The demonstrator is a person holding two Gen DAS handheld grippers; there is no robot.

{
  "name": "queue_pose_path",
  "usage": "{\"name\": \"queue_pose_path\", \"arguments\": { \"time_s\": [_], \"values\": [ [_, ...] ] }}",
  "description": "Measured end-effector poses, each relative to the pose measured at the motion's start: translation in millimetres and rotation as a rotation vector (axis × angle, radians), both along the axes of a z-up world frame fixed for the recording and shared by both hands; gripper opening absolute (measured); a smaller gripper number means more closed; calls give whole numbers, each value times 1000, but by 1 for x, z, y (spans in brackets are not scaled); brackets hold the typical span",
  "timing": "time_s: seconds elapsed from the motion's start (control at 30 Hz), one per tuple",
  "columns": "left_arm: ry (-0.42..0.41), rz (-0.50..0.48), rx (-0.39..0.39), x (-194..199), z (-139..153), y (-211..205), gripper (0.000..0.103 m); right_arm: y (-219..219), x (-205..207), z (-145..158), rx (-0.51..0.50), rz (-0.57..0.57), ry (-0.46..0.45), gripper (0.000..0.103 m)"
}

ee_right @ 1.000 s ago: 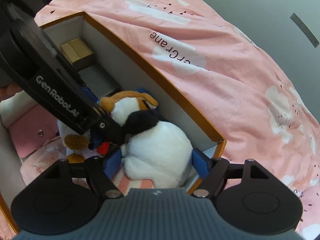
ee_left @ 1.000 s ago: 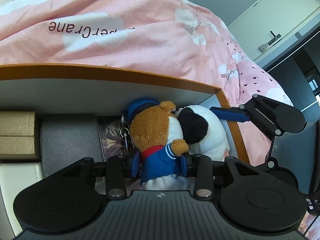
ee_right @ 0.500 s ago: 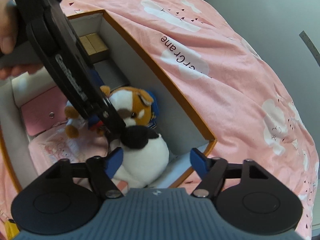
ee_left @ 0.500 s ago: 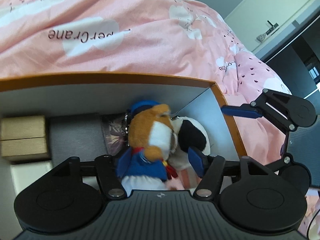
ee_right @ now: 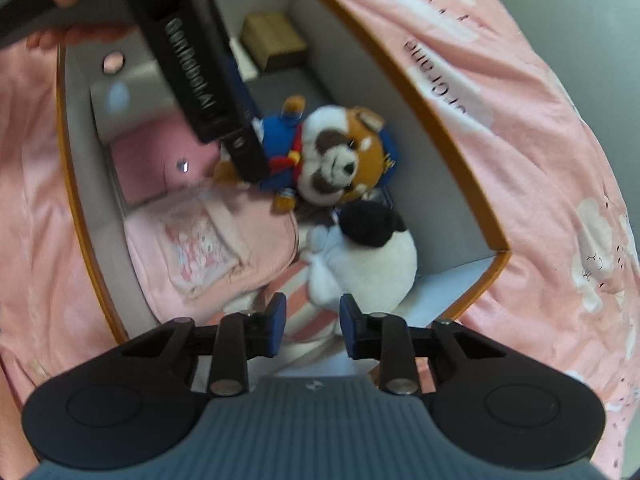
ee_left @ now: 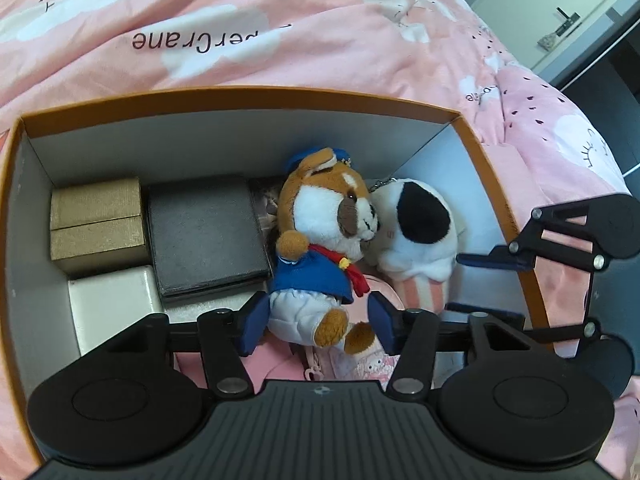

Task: Organize objects
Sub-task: 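Lower the dog and panda plush into the shoebox and open both grippers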

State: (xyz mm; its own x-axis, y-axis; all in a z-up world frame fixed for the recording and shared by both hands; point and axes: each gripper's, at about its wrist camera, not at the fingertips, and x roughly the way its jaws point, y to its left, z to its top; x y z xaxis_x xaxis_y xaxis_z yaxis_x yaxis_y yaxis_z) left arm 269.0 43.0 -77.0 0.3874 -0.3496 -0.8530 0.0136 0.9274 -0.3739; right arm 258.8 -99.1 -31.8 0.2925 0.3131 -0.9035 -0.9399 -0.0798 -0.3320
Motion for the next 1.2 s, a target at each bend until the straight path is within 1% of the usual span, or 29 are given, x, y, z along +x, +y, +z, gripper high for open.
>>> {"name": "queue_pose_path", "arguments": {
  "time_s": [0.07, 0.1, 0.13, 0.17, 0.27, 0.4, 0.47, 0.5, 0.53, 0.6, 0.63, 0.77, 0.83, 0.9, 0.93, 1.13, 1.2],
  "values": [
    [2, 16, -13, 2, -1, 0, 61, 2, 0, -6, -19, 10, -11, 30],
    [4, 26, -28, 4, -2, 0, 57, 5, 0, -9, -22, 15, -22, 30],
    [5, 36, -37, 5, -2, 1, 50, 6, 0, -10, -22, 17, -33, 29],
    [2, 48, -42, 7, -3, 1, 47, 7, 0, -12, -19, 16, -43, 28],
    [13, 91, -76, 12, -4, 4, 47, 8, 4, -14, -1, -2, -69, 18],
    [26, 128, -137, 19, -6, 8, 46, 8, 14, -10, 39, -55, -46, 13],
    [24, 133, -172, 24, -6, 8, 38, 8, 19, -8, 64, -91, -24, 13],
    [25, 130, -187, 27, -6, 7, 37, 8, 22, -8, 76, -107, -16, 13],
    [26, 129, -185, 30, -6, 4, 37, 9, 25, -9, 88, -125, -13, 13],
    [25, 114, -137, 35, -8, -4, 37, 10, 31, -9, 105, -167, 4, 13],
    [28, 112, -129, 36, -10, -6, 37, 11, 34, -10, 114, -189, 17, 13],
    [16, 133, -159, 38, -19, -3, 38, 12, 42, -12, 157, -264, 41, 14],
    [13, 140, -168, 37, -21, -1, 39, 11, 43, -12, 172, -281, 44, 14],
    [4, 129, -157, 34, -19, -2, 40, 9, 41, -11, 176, -283, 46, 14],
    [-2, 127, -151, 33, -18, -2, 42, 9, 40, -10, 180, -288, 50, 14],
    [-77, 109, -69, 19, -2, -11, 49, -7, 35, 6, 241, -323, 70, 15],
    [-120, 106, -39, 11, 6, -13, 49, -13, 31, 13, 268, -337, 83, 22]
  ]
}}
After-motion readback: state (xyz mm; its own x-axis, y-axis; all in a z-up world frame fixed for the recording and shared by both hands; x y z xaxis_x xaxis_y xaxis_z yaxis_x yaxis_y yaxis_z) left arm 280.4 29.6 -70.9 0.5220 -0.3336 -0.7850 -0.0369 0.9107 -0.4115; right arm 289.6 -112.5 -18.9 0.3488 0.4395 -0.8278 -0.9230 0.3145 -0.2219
